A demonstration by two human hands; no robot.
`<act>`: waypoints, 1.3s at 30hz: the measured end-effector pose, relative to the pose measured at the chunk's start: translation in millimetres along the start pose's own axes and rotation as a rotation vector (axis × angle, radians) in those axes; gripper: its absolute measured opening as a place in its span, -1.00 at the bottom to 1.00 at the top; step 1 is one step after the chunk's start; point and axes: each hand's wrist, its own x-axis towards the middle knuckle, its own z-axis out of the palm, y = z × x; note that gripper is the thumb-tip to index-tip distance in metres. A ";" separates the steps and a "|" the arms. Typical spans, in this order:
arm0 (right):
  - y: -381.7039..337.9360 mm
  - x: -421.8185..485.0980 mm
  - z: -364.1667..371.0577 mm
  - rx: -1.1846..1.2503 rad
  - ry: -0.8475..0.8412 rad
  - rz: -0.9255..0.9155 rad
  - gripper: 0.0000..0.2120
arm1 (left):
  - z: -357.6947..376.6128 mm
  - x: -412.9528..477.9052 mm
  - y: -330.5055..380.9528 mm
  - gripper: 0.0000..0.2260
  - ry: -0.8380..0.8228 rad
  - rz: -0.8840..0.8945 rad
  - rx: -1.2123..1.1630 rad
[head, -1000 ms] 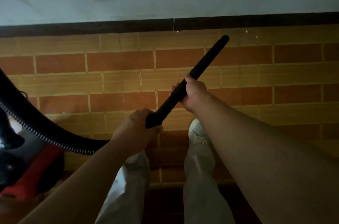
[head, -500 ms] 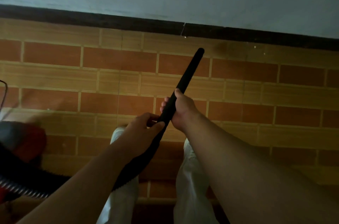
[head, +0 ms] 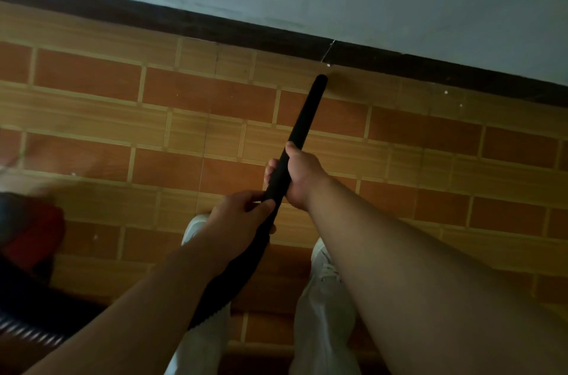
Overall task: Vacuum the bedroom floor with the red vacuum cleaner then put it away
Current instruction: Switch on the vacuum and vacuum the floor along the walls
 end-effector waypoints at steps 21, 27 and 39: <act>5.1 11.3 53.7 -0.210 -0.057 -0.047 -0.79 | -35.1 -10.4 -6.4 -0.82 0.095 0.007 -0.094; 18.2 13.8 99.7 -0.307 -0.098 -0.054 -0.74 | -66.5 -12.7 -19.5 -0.85 0.169 -0.012 -0.186; 35.8 6.9 186.7 -0.489 -0.185 -0.044 -0.74 | -125.8 -15.2 -47.0 -0.83 0.281 -0.050 -0.429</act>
